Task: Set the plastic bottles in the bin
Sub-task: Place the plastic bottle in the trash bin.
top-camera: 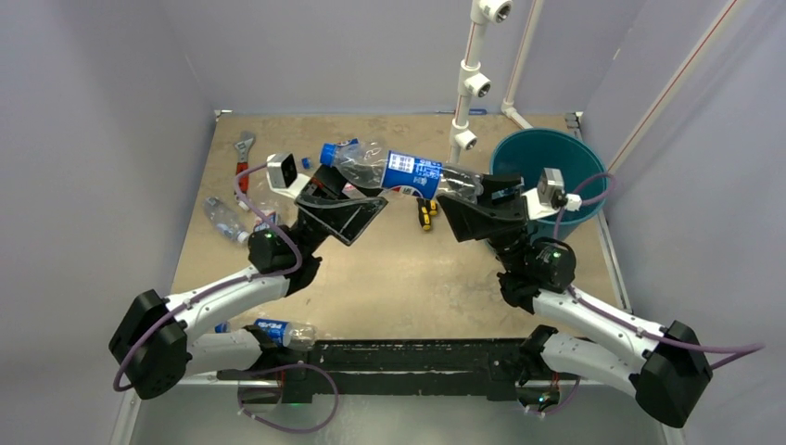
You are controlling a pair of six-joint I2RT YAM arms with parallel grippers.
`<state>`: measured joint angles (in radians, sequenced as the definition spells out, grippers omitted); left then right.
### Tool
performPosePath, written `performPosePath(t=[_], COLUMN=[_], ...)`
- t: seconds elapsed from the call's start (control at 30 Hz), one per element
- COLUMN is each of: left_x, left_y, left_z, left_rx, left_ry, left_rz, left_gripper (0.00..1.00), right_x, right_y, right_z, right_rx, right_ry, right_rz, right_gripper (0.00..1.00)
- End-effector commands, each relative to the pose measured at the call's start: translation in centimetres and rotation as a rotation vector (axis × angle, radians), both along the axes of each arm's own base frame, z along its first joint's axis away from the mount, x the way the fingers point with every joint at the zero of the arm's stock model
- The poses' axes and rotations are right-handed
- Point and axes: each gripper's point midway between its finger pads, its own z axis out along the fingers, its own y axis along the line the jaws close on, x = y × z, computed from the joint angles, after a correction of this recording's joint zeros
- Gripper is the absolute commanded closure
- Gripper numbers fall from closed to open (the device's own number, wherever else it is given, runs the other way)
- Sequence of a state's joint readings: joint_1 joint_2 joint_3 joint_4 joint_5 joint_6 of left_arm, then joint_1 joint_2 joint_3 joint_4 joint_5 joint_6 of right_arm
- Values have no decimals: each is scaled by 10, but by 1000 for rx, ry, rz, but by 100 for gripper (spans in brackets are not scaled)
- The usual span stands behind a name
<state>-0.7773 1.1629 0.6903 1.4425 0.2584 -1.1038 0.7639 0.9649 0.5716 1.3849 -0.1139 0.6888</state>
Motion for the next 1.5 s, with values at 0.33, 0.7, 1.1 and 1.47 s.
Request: performPosePath(t=[0.33,0.7,1.1,1.47], left_x=[-8,-10,21,7], left_y=[9,9,-27,-45], left_z=[25,21,-29,-143], left_rx=[-136,-135,459,1206], left_ry=[-106,-124,-99,-233], left_rz=[55,74,293,62], left_gripper=[28,70,81,90], right_x=[2,-3,10,-9], right_y=[15,15,-13,-19], right_z=[-26,-39,-56,-23], right_rx=[-54,-137,-687,-807], right_ry=[61,91,264,150], right_rz=[37,32,-260,-254], right_gripper=[80,50,1,2])
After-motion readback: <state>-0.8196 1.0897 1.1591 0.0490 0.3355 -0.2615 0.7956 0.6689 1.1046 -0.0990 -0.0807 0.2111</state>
